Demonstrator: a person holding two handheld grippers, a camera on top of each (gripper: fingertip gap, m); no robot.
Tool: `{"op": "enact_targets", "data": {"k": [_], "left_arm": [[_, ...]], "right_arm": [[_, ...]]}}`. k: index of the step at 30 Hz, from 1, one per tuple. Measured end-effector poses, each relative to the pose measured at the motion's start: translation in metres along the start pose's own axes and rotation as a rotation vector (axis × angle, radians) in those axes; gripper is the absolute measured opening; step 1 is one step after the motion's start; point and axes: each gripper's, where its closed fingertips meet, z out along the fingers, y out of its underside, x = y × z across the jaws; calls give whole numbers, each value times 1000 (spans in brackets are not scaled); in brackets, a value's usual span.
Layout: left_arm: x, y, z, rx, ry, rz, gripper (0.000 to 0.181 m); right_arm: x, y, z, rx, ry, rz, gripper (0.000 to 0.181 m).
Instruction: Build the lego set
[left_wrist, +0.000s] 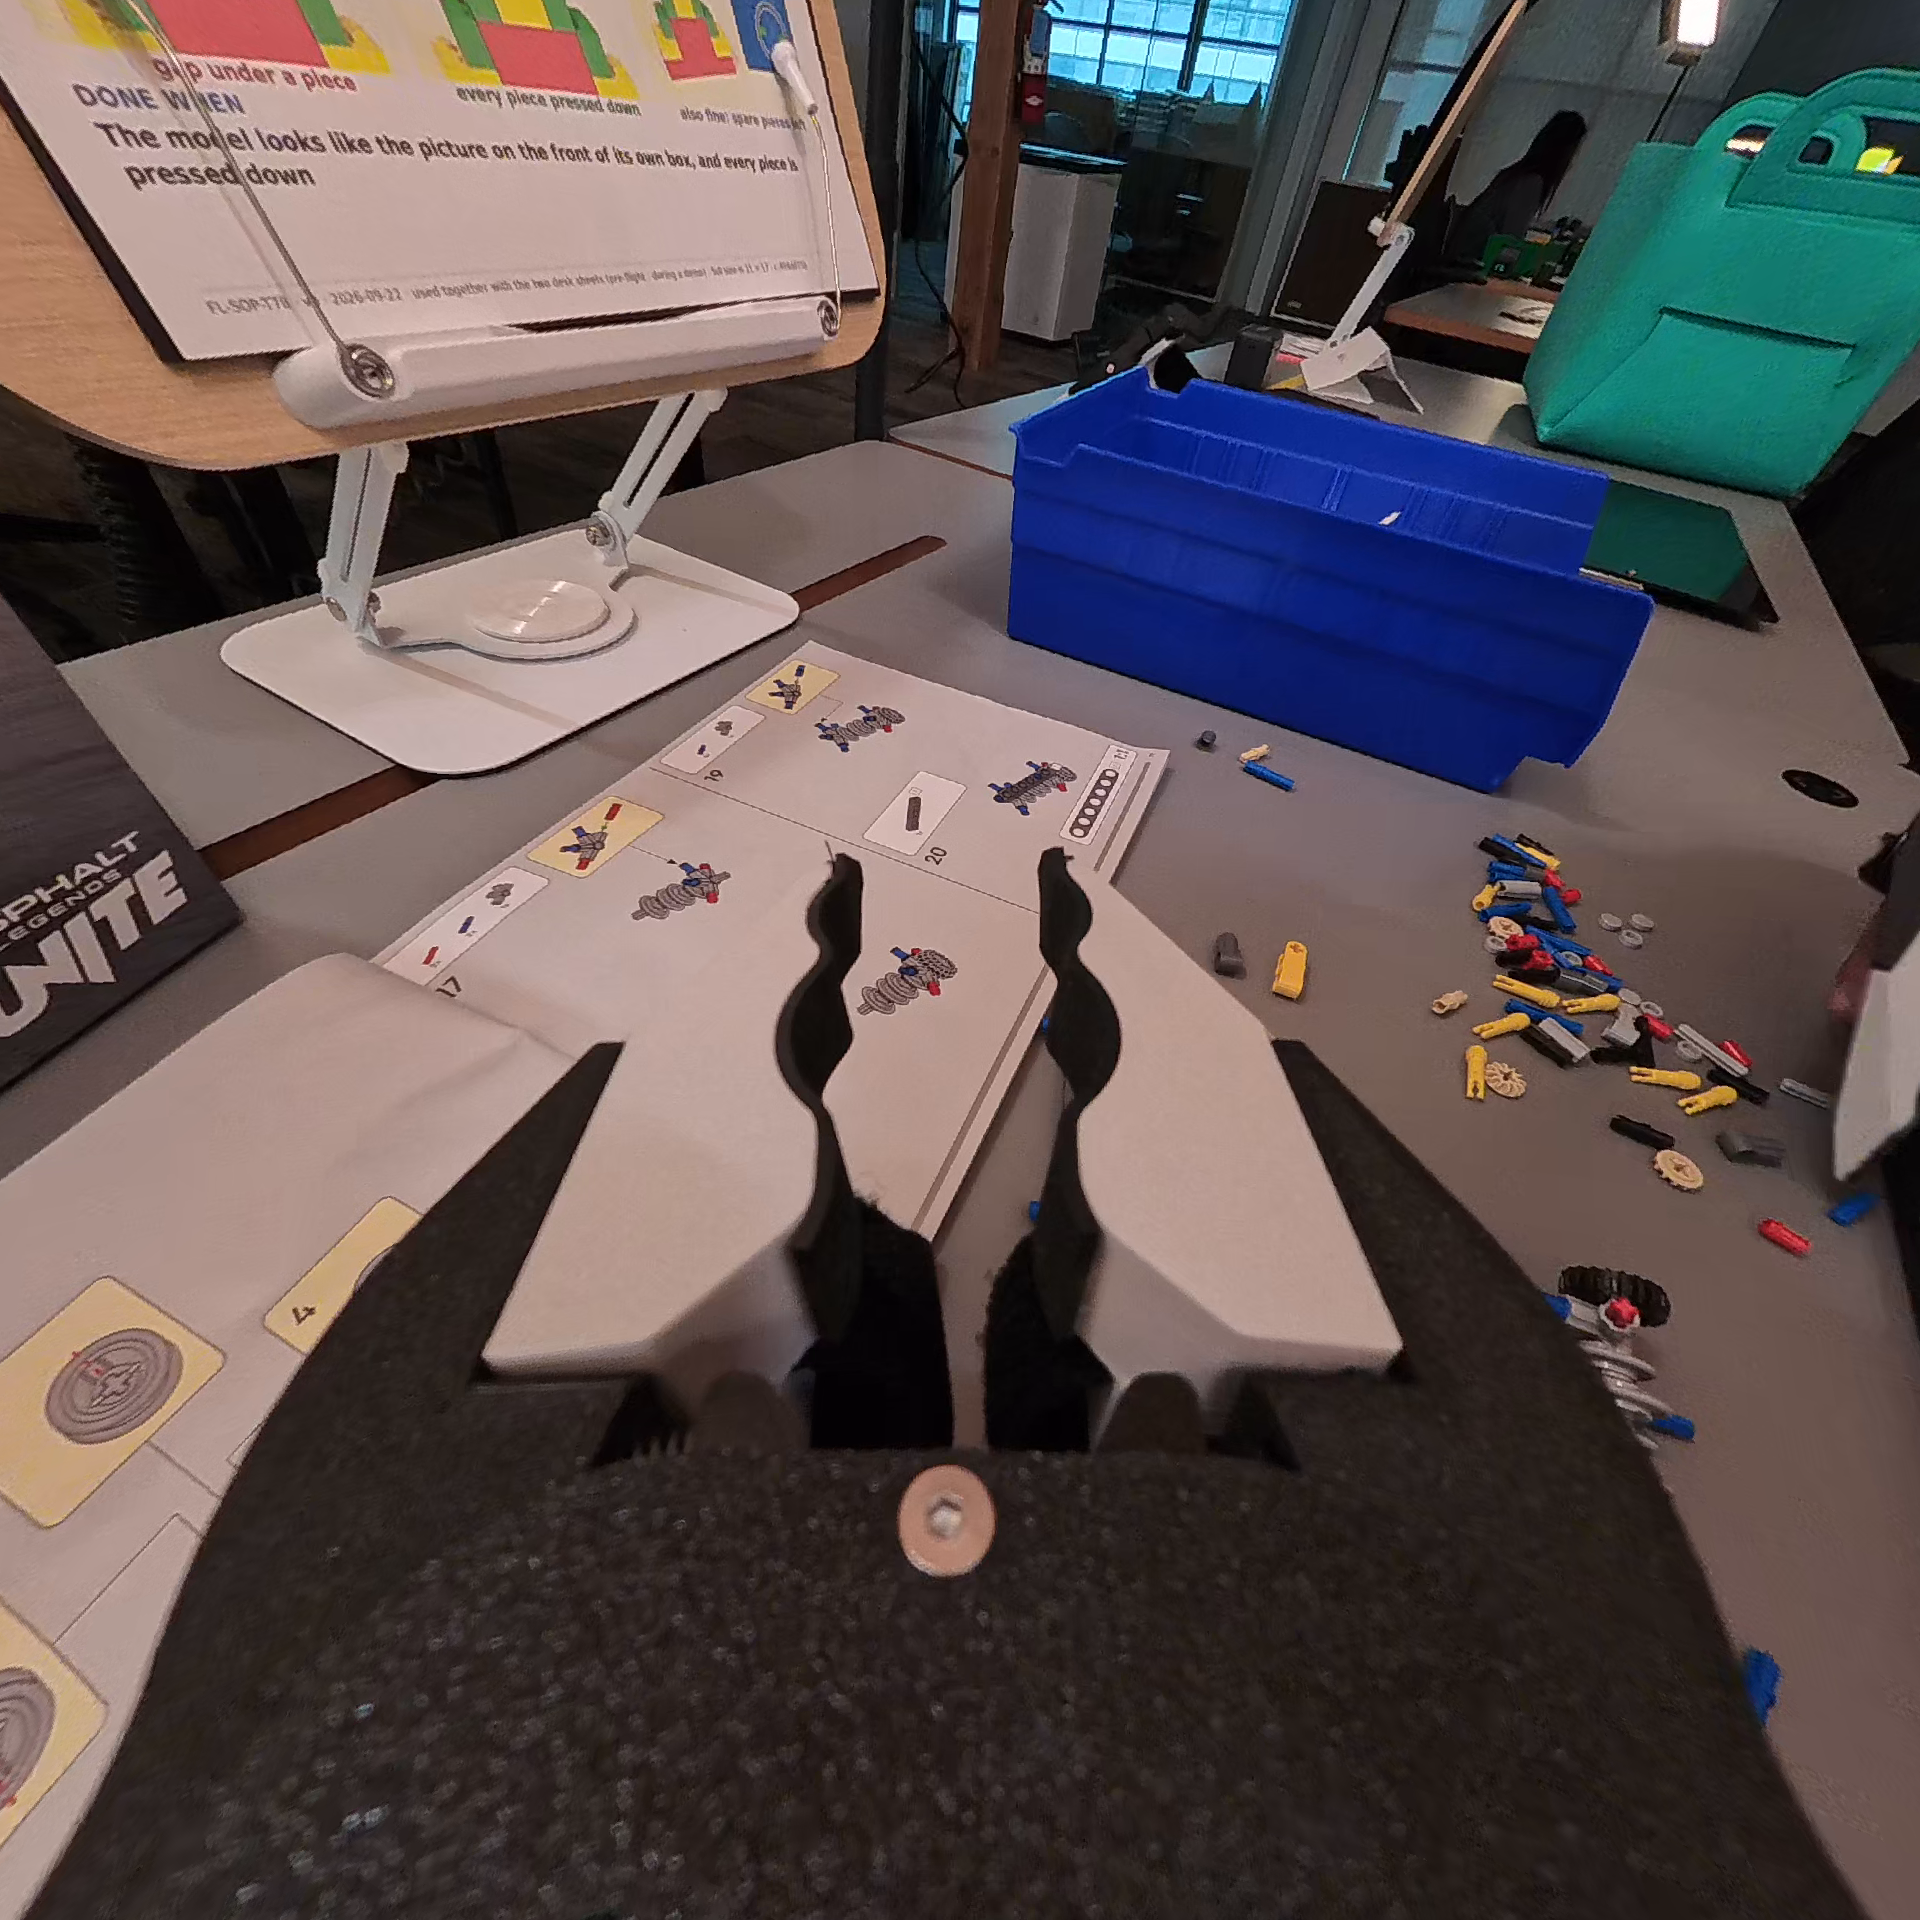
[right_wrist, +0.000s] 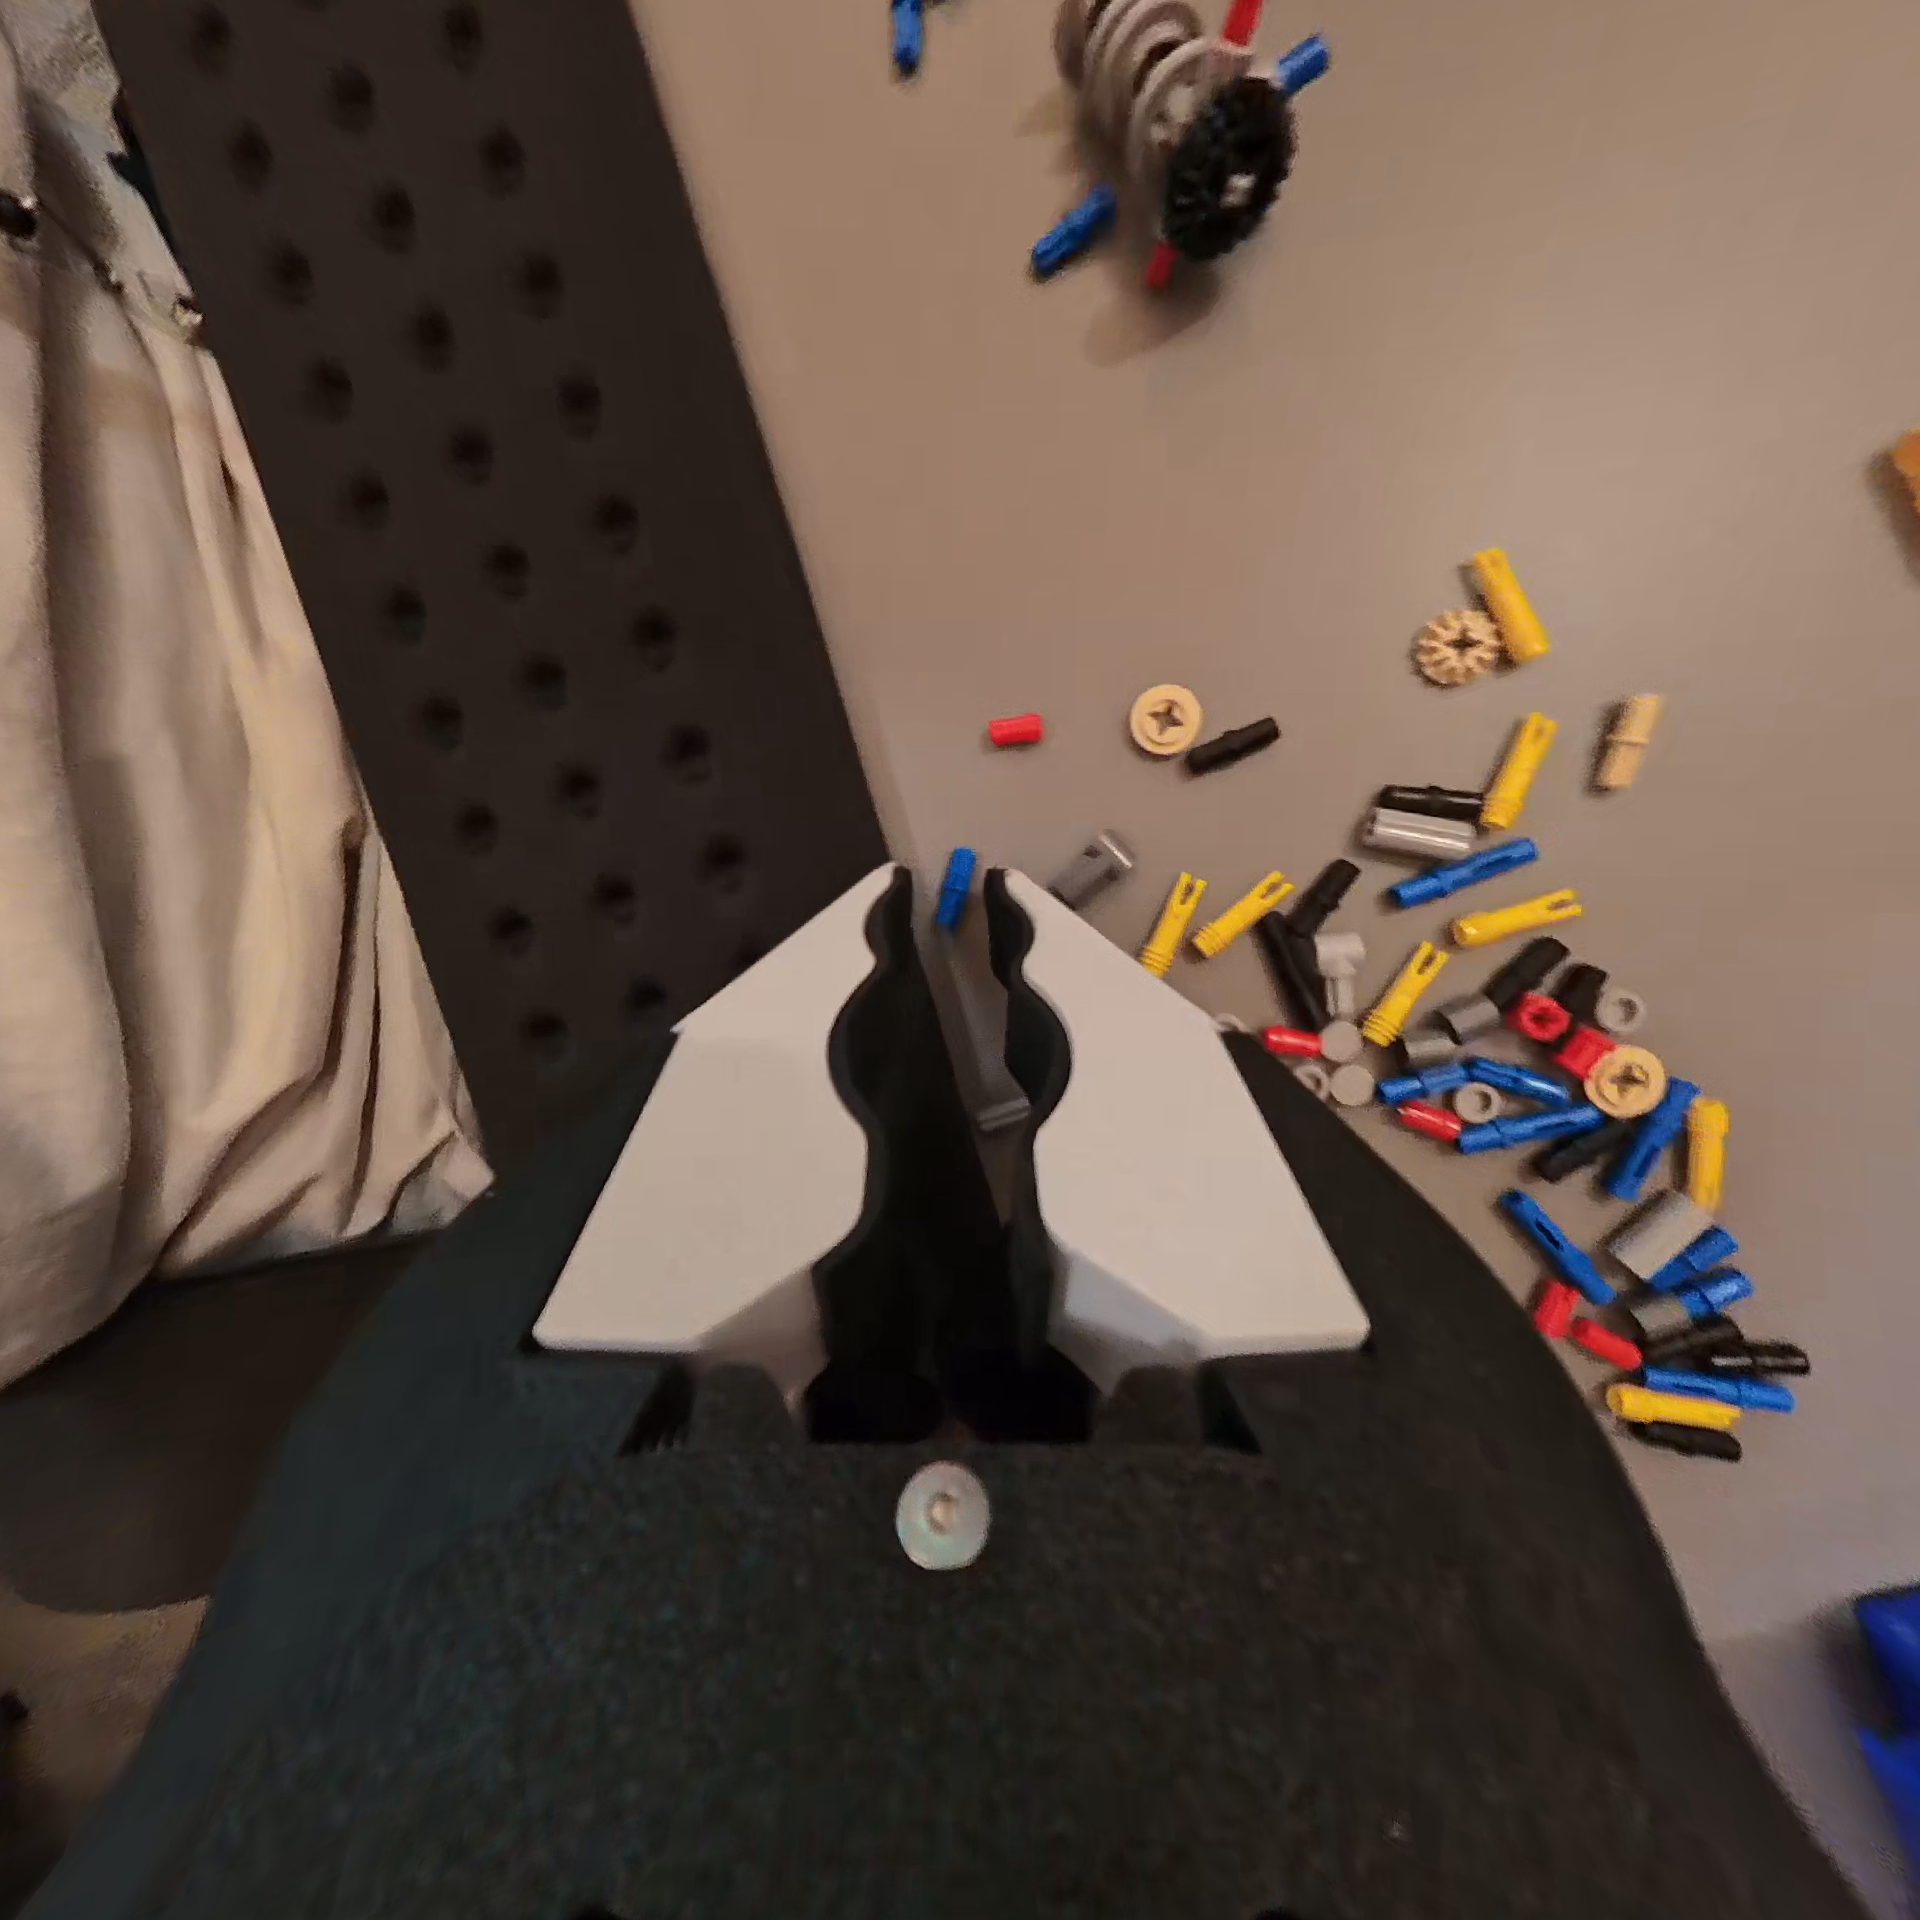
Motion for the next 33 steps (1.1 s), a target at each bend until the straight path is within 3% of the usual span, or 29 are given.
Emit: {"op": "enact_targets", "data": {"k": [11, 13, 16, 19, 23, 26, 30, 33], "left_arm": [[0, -2, -1, 4, 0, 3, 33], [1, -2, -1, 1, 1, 5, 33], [2, -1, 0, -3, 1, 12, 33], [2, 2, 1, -12, 2, 16, 33], [1, 0, 0, -10, -4, 21, 32], [0, -3, -2, 5, -5, 13, 33], [-1, -4, -2, 8, -5, 7, 33], [0, -3, -2, 1, -5, 16, 33]], "right_arm": [[9, 6, 8, -121, 108, -165, 3], [8, -7, 6, -74, 116, -176, 3], [-3, -61, 9, 129, 77, -169, 3], [-7, -99, 34, 204, 71, -201, 3], [-10, -115, 66, 195, 75, -227, 4], [-10, -119, 72, 205, 103, -233, 4], [-1, -117, 66, 236, 154, -186, 12], [-1, -124, 42, 367, 162, -127, 14]]}}
